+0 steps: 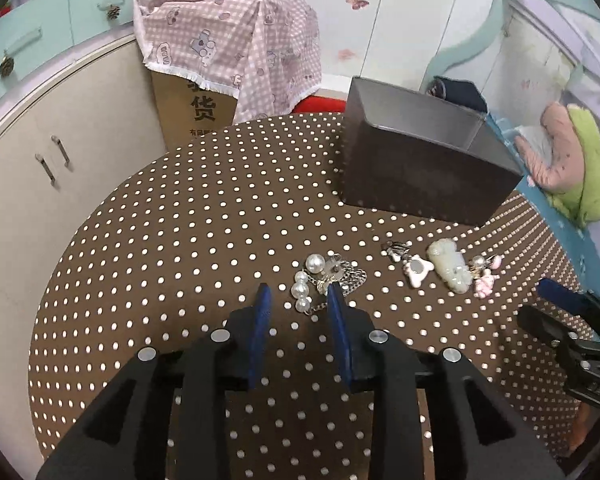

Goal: Organize jewelry
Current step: 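Lower the left tool onto the pearl and silver charm cluster and close it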

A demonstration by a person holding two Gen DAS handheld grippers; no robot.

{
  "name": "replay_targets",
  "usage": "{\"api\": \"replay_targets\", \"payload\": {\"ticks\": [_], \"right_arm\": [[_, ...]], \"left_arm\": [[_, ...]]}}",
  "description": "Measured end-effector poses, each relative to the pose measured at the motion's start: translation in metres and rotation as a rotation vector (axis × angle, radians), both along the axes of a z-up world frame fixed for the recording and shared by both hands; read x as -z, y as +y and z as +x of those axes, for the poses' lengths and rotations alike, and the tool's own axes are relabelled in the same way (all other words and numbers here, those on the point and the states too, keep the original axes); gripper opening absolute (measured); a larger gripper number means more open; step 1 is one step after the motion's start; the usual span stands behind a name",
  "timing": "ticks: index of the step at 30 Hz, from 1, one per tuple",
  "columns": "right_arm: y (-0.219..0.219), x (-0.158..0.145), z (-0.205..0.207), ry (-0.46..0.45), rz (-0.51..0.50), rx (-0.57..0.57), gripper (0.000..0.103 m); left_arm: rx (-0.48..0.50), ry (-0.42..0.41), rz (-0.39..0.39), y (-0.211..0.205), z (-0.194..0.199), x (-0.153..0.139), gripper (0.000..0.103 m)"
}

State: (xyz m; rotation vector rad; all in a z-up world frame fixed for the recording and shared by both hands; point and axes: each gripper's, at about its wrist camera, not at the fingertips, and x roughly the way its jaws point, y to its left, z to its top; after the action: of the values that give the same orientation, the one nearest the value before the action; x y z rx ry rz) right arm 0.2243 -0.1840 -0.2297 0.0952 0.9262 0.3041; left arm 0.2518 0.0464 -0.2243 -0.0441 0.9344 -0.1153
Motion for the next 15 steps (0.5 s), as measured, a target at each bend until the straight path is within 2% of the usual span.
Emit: {"api": "replay_targets", "payload": {"ticks": [3,5,6,12,15], "right_arm": [[-0.001,0.003,0.002,0.008,-0.001,0.001,0.065],[-0.002,0.004,0.003,0.008,0.001,0.002,0.065],[-0.002,0.005,0.003,0.010,0.001,0.001,0.065],[-0.002,0.006,0.003,0.009,-0.007,-0.002,0.065],[0.000,0.006,0.004,0.008,-0.015,-0.005,0.065]], "left_arm": [[0.017,0.009,-0.003,-0.003,0.006,0.001,0.027],[0.029,0.006,-0.007,-0.004,0.008,0.002,0.016],[0.041,0.004,-0.010,-0.005,0.009,0.001,0.005],[0.063,-0.004,-0.007,-0.007,0.003,0.001,0.000],[0.072,-0.016,-0.048,-0.004,-0.006,-0.004,0.000]]}}
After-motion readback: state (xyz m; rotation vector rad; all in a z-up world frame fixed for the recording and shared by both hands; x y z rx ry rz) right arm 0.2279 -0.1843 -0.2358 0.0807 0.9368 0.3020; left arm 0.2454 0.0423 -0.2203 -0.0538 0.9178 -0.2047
